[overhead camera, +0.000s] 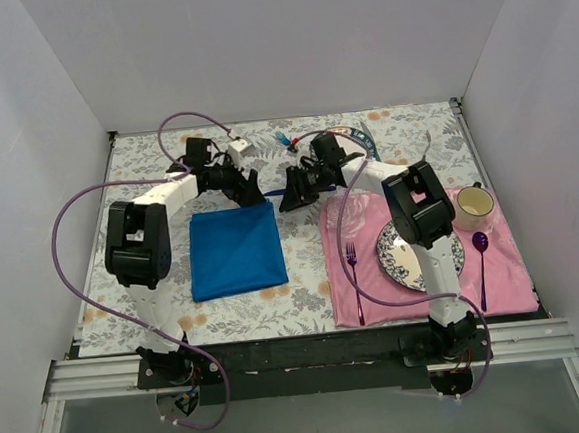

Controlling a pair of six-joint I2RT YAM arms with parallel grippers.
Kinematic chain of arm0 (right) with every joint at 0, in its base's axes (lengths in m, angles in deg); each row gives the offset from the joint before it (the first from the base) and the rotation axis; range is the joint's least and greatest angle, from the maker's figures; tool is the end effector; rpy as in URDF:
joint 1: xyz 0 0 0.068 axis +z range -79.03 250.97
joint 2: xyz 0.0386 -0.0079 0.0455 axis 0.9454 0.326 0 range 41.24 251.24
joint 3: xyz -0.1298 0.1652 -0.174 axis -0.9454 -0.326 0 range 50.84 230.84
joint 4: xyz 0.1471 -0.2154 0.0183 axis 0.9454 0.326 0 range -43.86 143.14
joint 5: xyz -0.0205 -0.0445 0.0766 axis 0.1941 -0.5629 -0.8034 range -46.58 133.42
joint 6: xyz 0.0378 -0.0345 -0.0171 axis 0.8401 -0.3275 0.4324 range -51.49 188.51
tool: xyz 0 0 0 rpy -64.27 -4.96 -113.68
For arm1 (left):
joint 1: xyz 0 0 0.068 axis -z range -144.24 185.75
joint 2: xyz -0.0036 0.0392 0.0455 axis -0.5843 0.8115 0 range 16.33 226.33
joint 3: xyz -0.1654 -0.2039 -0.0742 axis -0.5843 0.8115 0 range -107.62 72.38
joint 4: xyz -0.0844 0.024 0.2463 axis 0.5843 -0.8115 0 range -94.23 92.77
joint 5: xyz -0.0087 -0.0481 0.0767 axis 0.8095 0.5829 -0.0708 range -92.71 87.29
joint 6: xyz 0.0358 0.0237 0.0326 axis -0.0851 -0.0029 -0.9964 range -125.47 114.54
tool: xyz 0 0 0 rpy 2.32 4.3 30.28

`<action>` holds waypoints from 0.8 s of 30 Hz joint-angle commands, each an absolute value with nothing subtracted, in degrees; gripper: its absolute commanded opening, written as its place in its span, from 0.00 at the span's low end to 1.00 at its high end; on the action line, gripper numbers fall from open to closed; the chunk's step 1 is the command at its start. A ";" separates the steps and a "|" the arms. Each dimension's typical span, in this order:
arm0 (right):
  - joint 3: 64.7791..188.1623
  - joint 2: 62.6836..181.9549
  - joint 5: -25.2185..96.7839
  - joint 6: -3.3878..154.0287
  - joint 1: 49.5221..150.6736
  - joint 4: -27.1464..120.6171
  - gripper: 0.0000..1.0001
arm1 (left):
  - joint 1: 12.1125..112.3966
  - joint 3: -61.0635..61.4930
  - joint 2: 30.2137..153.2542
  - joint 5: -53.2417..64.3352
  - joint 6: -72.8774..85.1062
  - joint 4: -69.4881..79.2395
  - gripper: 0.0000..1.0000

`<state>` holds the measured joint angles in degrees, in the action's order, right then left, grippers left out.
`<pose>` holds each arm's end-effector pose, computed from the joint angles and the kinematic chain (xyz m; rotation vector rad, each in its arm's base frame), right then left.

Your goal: Fold the napkin into a case and place the utensils inside

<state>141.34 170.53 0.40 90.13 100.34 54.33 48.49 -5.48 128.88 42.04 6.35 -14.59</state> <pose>0.4099 0.2586 0.1378 -0.5498 2.4399 1.2985 0.4021 -0.1166 0.1889 0.3623 2.4192 -1.1515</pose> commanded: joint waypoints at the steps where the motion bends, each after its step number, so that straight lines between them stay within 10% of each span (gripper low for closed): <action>1: 147.33 160.00 -0.43 82.67 97.69 57.04 0.47 | 41.66 -7.69 117.51 39.48 17.47 -11.21 0.98; 6: 146.73 153.40 -2.53 77.30 98.22 46.69 0.99 | 36.82 -4.44 104.52 35.35 27.89 -9.01 0.98; 13: 142.59 161.42 -20.02 118.18 98.91 1.10 0.99 | 32.42 3.74 98.59 29.44 47.93 -9.06 0.98; 24: 144.09 170.61 -14.41 123.52 106.82 17.13 0.99 | 28.72 17.35 106.93 58.62 69.50 4.33 0.98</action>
